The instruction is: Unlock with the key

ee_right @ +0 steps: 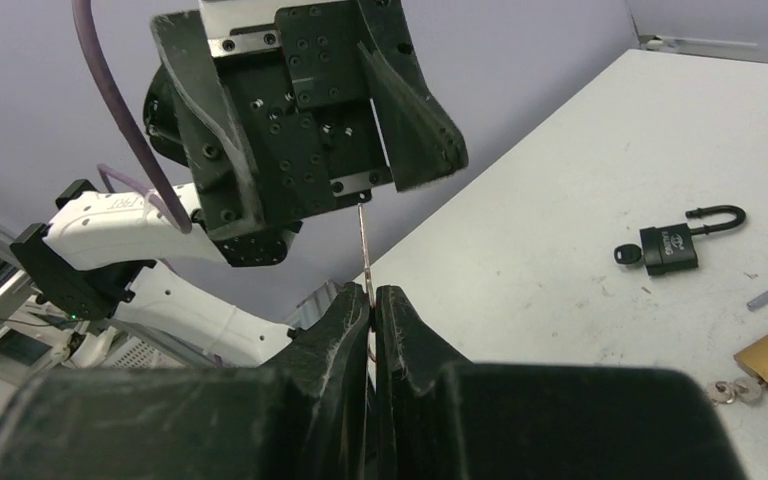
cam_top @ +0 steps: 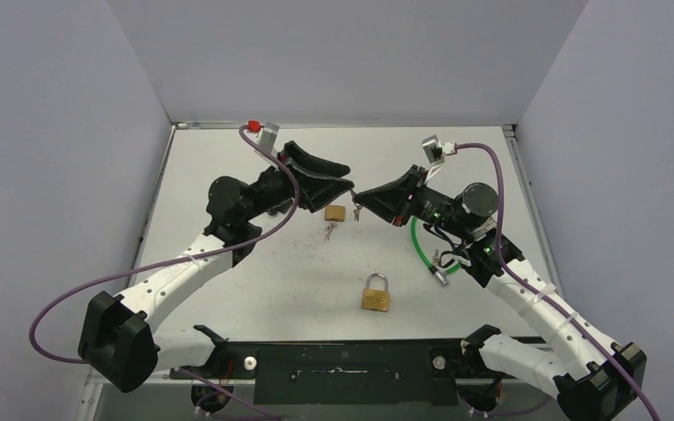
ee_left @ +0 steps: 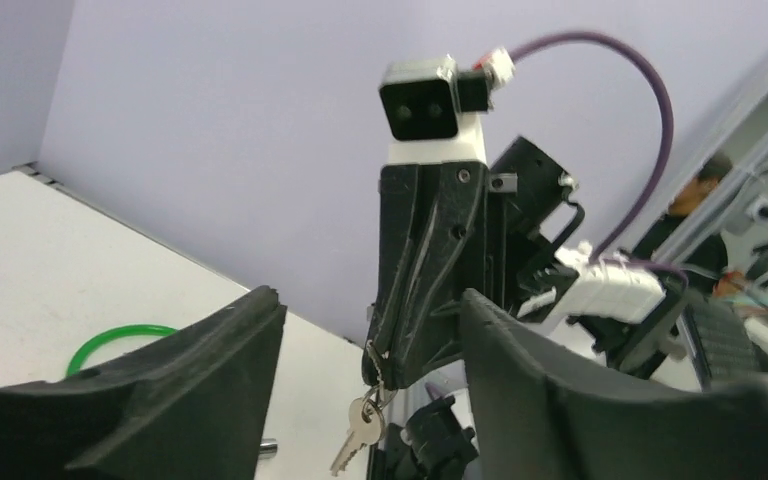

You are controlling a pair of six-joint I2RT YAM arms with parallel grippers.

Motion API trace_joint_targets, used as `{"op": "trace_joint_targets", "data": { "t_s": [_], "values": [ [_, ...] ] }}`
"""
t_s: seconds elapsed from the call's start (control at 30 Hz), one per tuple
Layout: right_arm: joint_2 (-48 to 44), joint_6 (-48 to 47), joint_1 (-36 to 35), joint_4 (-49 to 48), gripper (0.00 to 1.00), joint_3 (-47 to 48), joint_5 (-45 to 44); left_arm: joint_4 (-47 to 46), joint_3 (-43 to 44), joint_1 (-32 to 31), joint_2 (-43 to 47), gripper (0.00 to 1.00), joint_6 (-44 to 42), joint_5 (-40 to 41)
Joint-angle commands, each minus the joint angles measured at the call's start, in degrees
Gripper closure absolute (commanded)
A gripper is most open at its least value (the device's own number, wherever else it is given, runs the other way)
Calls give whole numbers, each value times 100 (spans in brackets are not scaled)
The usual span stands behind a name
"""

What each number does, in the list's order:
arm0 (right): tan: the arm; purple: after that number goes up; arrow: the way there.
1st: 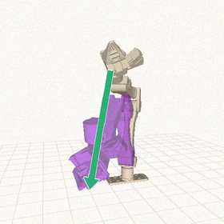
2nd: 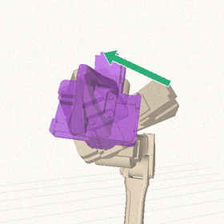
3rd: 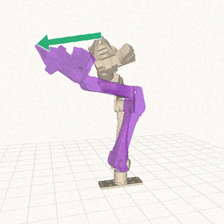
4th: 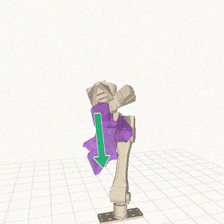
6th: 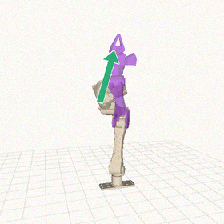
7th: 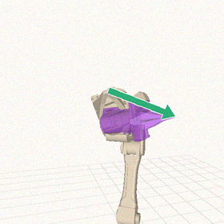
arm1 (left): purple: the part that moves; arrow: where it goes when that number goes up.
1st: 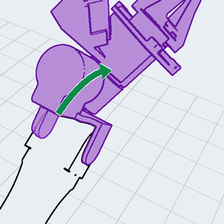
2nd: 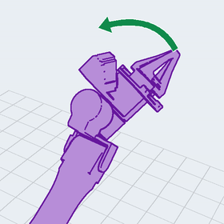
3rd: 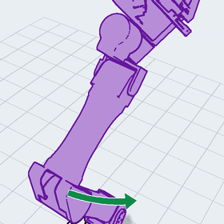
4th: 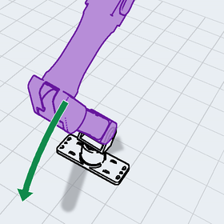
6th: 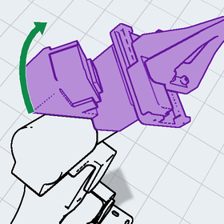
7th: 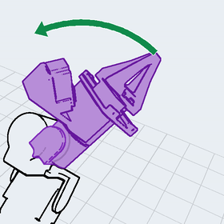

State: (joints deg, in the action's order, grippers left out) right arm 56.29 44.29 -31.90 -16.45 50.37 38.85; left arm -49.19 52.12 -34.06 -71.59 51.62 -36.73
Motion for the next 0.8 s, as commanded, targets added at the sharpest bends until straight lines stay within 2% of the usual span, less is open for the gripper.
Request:
{"op": "trace_joint_targets", "data": {
  "t_s": [0.0, 0.07, 0.1, 0.2, 0.33, 0.43, 0.57, 0.63, 0.77],
  "values": [
    [-125, -250, 35, 156, 100, 71, -471, 593, 67, 169, 486, 25, -373, 1039],
    [-177, -330, 43, 347, 100, 55, -709, 1331, 33, 181, 747, 5, -786, 1700],
    [-200, -378, 51, 468, 100, 45, -860, 1651, 34, 181, 866, 3, -1004, 1984],
    [-279, -510, 57, 1012, 100, 39, -1509, 2594, 146, 181, 1010, 3, -1548, 2457],
    [-369, -621, 70, 2006, 100, 34, -2802, 4043, 601, 4, 731, 3, -2033, 2772],
    [-354, -621, 78, 3005, 100, 51, -4048, 5097, 846, -596, 495, 3, -2229, 3686],
    [-410, -336, 116, 4035, 100, -69, -5308, 6266, 1045, -1780, -12, 3, -1886, 5255],
    [-506, -128, 138, 4408, 100, -185, -5750, 6768, 1231, -2121, -366, 3, -1706, 5599],
    [-674, 471, 228, 5156, 100, -441, -6382, 7331, 1529, -2628, -1215, 3, -1596, 5611]
  ]
}}
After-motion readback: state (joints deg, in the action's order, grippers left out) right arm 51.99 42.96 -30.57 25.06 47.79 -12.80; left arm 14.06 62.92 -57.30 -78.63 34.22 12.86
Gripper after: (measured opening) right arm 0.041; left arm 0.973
